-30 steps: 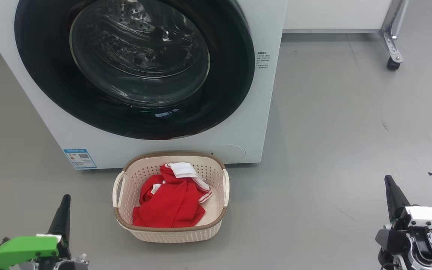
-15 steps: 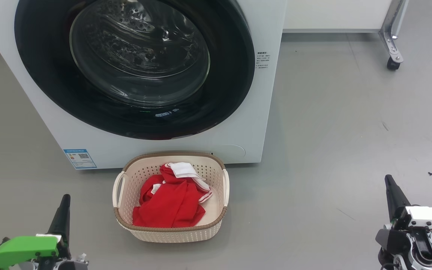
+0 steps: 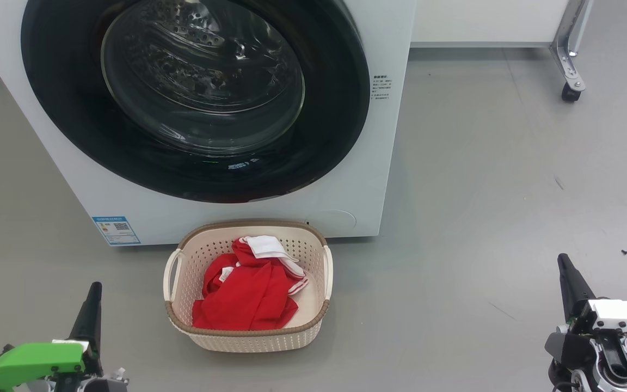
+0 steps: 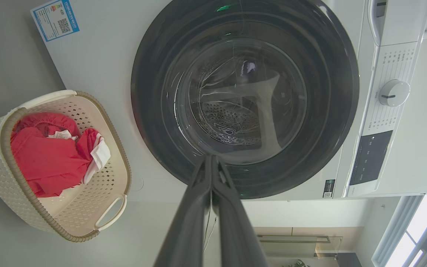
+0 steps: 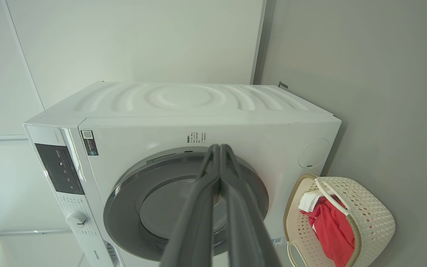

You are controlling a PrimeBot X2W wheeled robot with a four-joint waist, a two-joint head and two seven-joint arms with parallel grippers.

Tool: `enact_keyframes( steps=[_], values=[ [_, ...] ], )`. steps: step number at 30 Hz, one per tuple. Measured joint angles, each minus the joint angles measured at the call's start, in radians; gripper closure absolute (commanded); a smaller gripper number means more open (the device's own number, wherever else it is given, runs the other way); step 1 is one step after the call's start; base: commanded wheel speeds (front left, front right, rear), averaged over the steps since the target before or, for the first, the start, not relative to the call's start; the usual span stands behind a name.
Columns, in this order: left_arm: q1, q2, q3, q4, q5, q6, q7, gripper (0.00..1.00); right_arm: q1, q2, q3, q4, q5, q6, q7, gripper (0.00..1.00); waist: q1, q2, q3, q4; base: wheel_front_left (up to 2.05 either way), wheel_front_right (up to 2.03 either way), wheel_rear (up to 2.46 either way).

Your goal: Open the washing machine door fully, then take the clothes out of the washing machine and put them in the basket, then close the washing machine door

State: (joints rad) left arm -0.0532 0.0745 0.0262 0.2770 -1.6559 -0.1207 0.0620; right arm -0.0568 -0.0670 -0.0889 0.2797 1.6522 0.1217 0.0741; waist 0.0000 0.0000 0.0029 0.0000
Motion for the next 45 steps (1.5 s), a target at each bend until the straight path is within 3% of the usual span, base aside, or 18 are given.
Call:
enact_keyframes(
  steps=[45],
  values=[
    [0.000,-0.002,0.003,-0.001,0.002,0.000,0.007,1.00,0.000,0.001,-0.002,-0.002,0.000,0.000,0.001,1.00,0.0000,0.0000,0.000,0.000,0.00,0.00,0.00]
  ],
)
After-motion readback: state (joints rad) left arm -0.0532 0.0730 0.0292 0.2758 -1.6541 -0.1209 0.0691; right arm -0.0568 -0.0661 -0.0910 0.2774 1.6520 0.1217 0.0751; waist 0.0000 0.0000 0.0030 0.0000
